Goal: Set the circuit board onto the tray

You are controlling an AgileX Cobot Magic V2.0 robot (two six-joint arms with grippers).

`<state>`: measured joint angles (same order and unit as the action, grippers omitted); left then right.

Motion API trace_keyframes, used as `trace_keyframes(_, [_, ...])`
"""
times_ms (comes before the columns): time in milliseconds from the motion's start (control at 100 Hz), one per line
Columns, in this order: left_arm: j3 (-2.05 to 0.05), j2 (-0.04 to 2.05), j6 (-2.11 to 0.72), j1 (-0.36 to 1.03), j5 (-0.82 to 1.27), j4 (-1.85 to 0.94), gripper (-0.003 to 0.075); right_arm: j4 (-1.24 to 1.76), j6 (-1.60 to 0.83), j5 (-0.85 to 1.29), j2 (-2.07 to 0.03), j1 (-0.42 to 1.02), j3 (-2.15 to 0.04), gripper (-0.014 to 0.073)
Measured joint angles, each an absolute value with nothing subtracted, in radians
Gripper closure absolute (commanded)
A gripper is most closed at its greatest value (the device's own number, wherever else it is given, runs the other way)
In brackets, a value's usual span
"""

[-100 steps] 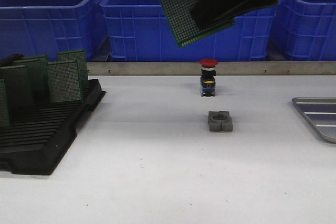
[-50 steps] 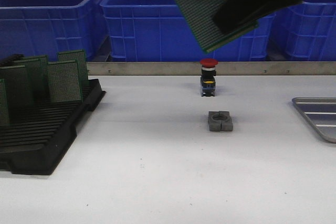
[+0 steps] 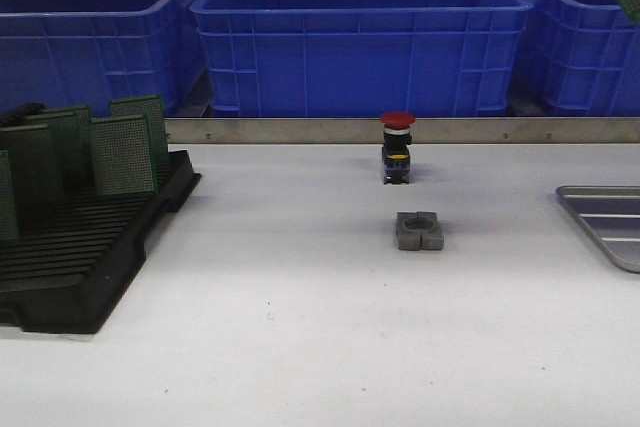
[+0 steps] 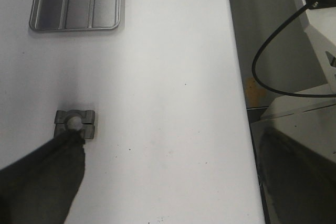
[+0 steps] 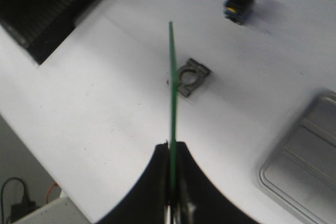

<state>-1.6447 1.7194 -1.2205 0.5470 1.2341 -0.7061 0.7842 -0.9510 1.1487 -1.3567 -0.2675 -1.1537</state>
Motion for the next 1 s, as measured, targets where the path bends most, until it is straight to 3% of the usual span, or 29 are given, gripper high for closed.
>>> trace_keyframes(250, [-1.645, 1.719, -1.221, 0.547, 1.234, -0.706, 0.0099, 0.79, -0.831, 1.126, -1.517, -0.408, -1.154, 0.0662])
trace_keyframes(610, [-1.645, 1.719, -1.221, 0.547, 1.234, -0.706, 0.0098, 0.903, -0.821, 1.054, -1.778, -0.41, -1.156, 0.0662])
trace_keyframes(1000, [-1.645, 1.719, -1.221, 0.547, 1.234, -0.706, 0.0098, 0.915, -0.785, 0.985, -1.917, -0.41, -1.156, 0.0662])
